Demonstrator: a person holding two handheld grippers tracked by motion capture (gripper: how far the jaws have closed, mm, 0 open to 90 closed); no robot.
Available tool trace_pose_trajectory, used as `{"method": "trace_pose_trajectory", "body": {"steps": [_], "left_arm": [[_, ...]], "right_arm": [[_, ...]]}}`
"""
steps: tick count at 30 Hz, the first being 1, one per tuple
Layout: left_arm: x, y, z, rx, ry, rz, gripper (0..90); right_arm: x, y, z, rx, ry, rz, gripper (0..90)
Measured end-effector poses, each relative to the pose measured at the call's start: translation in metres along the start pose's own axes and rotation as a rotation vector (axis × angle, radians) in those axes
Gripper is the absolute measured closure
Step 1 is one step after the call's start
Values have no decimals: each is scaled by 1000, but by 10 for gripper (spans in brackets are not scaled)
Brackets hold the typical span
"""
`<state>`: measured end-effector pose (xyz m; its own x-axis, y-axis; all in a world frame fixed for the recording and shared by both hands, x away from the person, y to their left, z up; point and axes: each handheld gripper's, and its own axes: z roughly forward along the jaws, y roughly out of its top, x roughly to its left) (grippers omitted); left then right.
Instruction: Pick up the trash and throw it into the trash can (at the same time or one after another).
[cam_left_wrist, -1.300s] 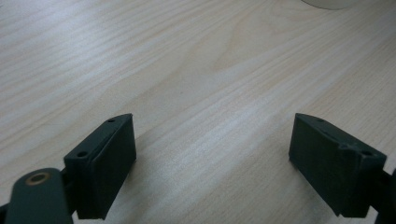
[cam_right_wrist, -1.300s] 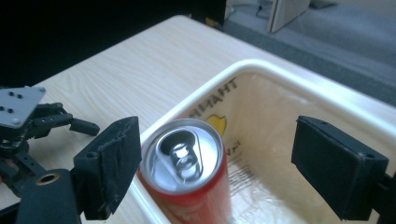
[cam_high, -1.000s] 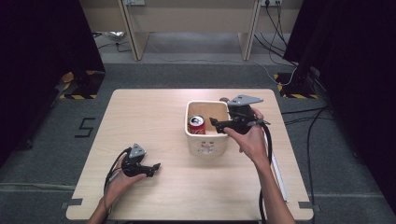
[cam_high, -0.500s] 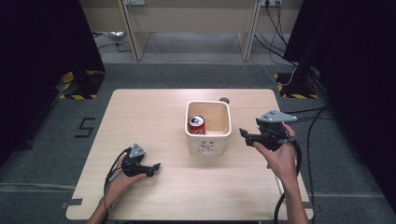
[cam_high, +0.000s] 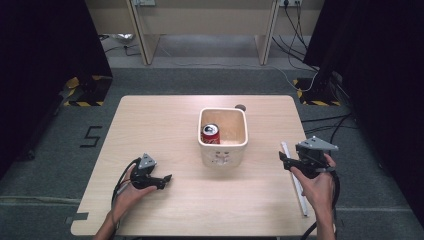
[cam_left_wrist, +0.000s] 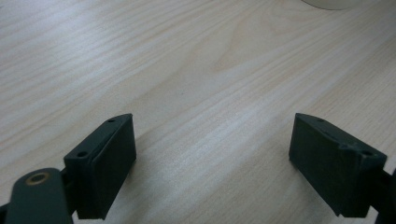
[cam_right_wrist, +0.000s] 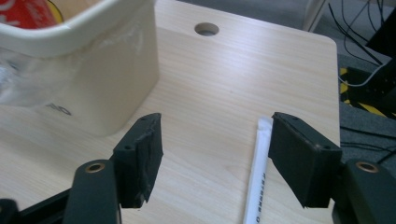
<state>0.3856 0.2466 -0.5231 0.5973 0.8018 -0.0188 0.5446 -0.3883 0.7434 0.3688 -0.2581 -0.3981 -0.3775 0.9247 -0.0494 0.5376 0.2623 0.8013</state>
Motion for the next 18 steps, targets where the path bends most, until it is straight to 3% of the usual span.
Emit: {"method": "trace_pose_trajectory", "body": {"steps": [8,18], "left_arm": [[0,0,0,-1,0,-2,140],[0,0,0,-1,0,-2,140]], "right_arm": [[-7,-12,11,32,-37,2,439],[-20,-22,31,75,-43,32,480]]}}
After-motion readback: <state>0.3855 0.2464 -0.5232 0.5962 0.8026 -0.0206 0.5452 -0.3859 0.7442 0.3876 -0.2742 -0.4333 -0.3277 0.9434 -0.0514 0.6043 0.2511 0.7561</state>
